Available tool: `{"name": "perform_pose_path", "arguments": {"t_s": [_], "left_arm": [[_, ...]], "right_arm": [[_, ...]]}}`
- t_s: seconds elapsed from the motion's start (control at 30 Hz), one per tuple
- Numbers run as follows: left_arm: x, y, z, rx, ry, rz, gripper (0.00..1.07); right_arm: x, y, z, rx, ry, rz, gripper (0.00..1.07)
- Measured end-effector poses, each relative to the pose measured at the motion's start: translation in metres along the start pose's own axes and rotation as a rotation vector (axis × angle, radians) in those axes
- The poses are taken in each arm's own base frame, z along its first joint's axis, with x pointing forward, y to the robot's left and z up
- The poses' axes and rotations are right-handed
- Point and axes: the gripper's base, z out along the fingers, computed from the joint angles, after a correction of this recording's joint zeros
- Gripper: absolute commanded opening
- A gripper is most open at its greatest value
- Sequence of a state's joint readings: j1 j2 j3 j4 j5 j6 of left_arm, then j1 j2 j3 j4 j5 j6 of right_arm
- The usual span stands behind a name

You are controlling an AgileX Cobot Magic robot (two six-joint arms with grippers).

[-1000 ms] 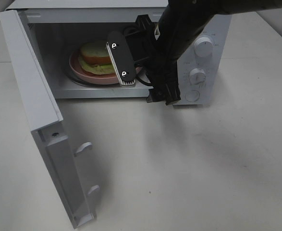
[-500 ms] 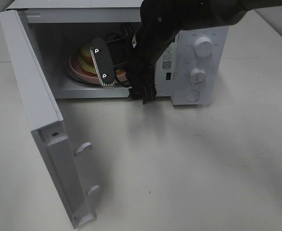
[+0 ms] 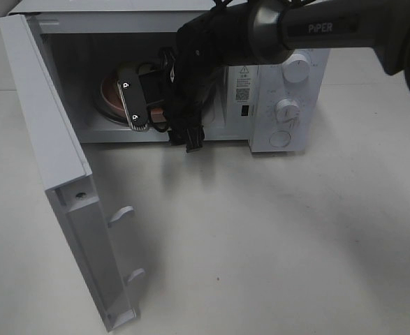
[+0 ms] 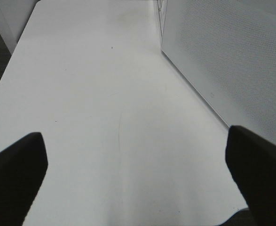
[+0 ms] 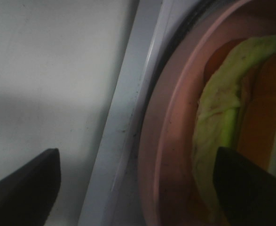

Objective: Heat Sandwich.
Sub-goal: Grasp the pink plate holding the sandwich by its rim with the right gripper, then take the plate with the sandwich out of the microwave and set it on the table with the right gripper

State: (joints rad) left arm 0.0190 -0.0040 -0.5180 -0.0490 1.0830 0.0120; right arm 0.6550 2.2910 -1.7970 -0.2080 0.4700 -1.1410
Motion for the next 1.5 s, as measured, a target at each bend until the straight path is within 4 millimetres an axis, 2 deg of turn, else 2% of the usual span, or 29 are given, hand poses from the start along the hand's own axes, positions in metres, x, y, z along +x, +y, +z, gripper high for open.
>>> {"name": "perform_pose_path", "arguments": {"t_s": [0.13,0.17,0.2,0.23,0.27,0.3,0.33,0.37,0.4,0.47,1.13,1.5], "left_arm": [[0.000,0.000,0.000,-0.001,0.000,0.000,0.98],[0.000,0.000,0.000,-0.003,0.000,0.001,0.98],[0.000,0.000,0.000,-0.004,0.000,0.002,0.98],[0.000,0.000,0.000,-0.004,0.000,0.002,0.98],[0.000,0.000,0.000,-0.004,0.000,0.002,0.98],[0.000,0.000,0.000,-0.004,0.000,0.002,0.98],[0.000,0.000,0.000,-0.004,0.000,0.002,0.98],[0.000,0.000,0.000,-0.004,0.000,0.002,0.98],[0.000,0.000,0.000,-0.004,0.000,0.002,0.98],[0.000,0.000,0.000,-0.004,0.000,0.002,0.98],[0.000,0.001,0.000,-0.007,0.000,0.004,0.98],[0.000,0.001,0.000,-0.007,0.000,0.004,0.98]], "right_arm": [[0.001,-0.001,0.011,-0.006,0.007,0.004,0.76],[0.003,0.000,0.015,-0.013,0.011,0.006,0.73],[0.004,0.000,0.015,-0.014,0.013,0.006,0.65],[0.004,0.000,0.015,-0.014,0.013,0.006,0.65],[0.005,0.000,0.016,-0.018,0.016,0.007,0.60],[0.005,0.001,0.016,-0.022,0.018,0.008,0.53],[0.005,0.000,0.015,-0.021,0.018,0.008,0.34],[0.005,0.000,0.015,-0.021,0.018,0.008,0.23],[0.005,0.000,0.015,-0.021,0.018,0.008,0.23],[0.005,0.000,0.015,-0.022,0.020,0.007,0.00],[0.007,0.002,0.014,-0.052,0.034,-0.009,0.00],[0.010,0.009,-0.007,-0.112,0.036,-0.168,0.00]]}}
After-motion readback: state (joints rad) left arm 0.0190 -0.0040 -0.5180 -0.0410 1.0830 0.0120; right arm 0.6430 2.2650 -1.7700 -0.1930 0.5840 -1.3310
